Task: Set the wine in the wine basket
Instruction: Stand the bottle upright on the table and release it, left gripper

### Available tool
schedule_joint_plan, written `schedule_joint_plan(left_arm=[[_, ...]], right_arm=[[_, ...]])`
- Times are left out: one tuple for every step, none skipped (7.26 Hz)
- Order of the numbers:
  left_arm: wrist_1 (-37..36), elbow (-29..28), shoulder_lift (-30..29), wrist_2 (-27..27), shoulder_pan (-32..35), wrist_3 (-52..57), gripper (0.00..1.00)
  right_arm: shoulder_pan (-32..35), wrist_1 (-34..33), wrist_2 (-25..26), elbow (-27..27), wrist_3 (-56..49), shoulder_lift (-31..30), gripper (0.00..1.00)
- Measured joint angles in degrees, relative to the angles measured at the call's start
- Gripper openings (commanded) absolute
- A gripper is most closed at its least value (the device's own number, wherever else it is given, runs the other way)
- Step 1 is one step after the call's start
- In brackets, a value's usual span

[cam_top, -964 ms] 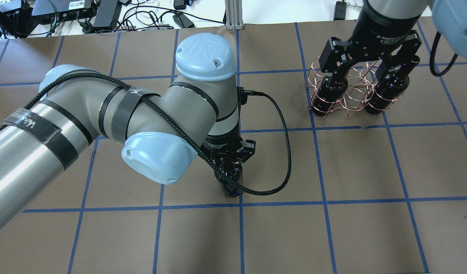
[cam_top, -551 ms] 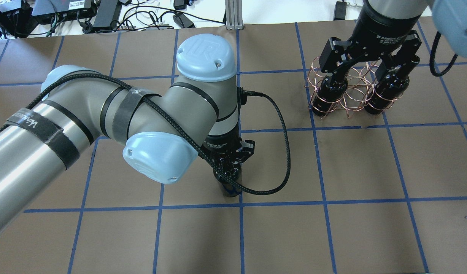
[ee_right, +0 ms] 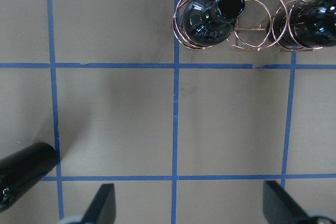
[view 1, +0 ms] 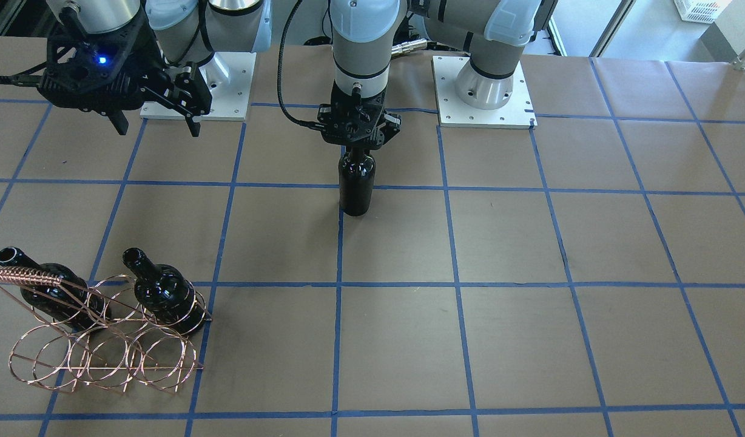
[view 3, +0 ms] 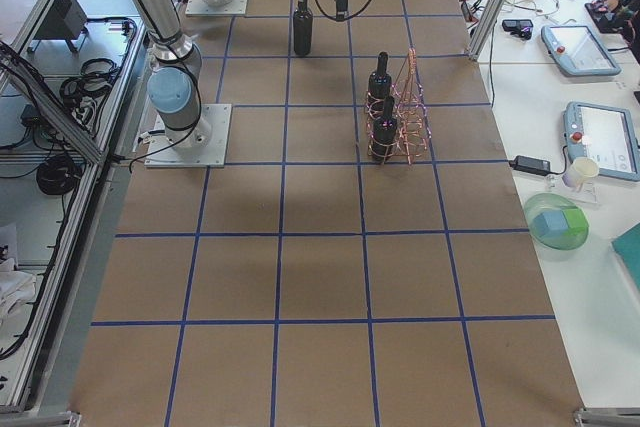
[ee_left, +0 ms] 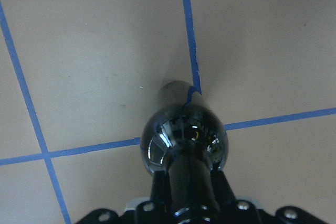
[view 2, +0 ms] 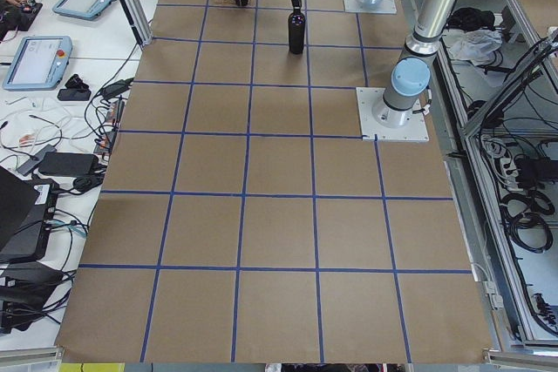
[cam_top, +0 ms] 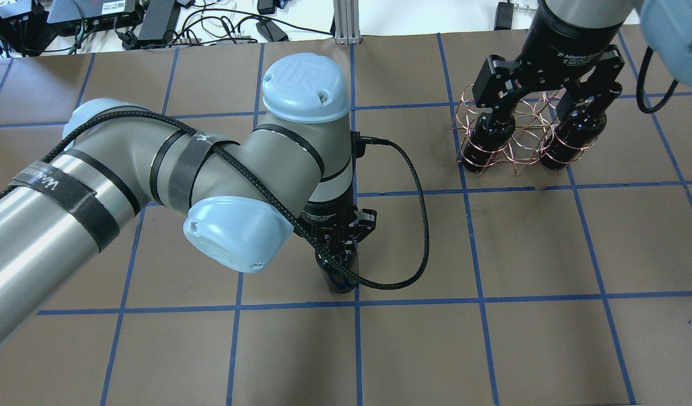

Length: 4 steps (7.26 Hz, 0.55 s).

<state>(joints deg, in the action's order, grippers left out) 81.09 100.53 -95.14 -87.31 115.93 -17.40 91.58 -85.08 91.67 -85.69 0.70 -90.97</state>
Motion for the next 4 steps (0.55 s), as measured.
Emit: schedule_joint_plan(left_arm=[[0.01,0.02,-0.05,0.02,0.00,0.00,0.02],[0.04,0.02,-0.09,0.03,0.00,0.02,0.82],[0.08,0.05,-0.12,0.07,-0.01,0.04,1.00],[0.13,0.04,-0.11,0.20,0.00,0.06,1.00]], right_arm=[[0.00,0.00,0.00,0.00,0.00,0.00,1.00],[0.00,0.00,0.00,0.00,0.00,0.00,1.00],[0.00,0.02,0.00,0.00,0.00,0.00,1.00],[0.00,0.04,0.00,0.00,0.00,0.00,1.00]])
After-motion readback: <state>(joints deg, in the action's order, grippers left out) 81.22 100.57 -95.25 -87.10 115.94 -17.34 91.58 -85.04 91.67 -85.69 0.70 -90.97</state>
